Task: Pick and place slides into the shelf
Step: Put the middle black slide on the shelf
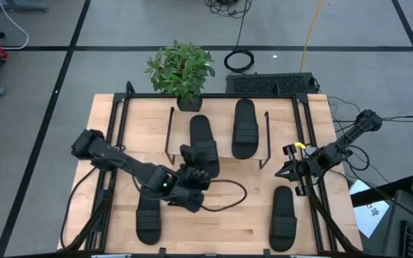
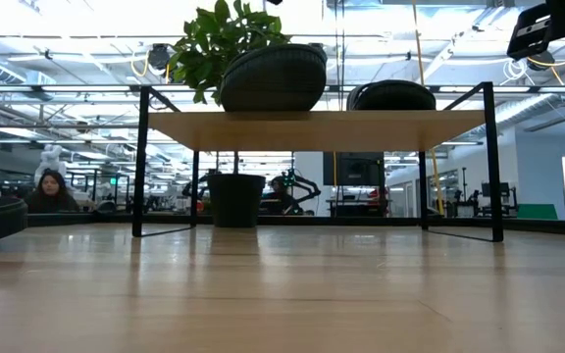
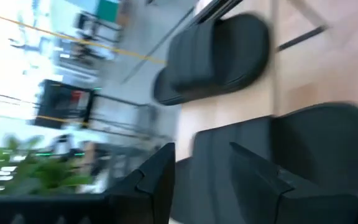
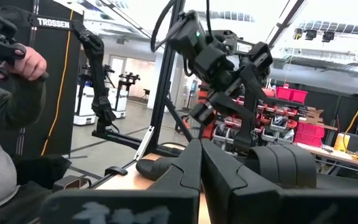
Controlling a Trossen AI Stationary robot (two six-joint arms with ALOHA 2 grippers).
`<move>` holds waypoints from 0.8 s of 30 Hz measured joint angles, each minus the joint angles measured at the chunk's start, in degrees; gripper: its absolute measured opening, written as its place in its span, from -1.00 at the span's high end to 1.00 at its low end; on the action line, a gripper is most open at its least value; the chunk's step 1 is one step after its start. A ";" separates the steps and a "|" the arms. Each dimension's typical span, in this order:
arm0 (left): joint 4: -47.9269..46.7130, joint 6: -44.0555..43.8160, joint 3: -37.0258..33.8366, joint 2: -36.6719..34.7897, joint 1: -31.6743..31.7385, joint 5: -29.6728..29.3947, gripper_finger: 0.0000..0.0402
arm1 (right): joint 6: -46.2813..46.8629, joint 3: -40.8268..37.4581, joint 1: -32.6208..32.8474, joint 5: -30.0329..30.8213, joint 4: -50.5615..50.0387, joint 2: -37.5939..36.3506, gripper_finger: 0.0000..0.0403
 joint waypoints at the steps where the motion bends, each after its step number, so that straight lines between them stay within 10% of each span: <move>1: -0.21 0.37 0.00 0.46 0.00 -1.43 0.22 | 0.00 0.00 0.00 0.00 0.00 0.02 1.00; 24: -8.41 -17.34 0.02 1.06 1.17 9.09 -0.36 | -0.28 0.00 0.02 0.09 -0.02 0.02 1.00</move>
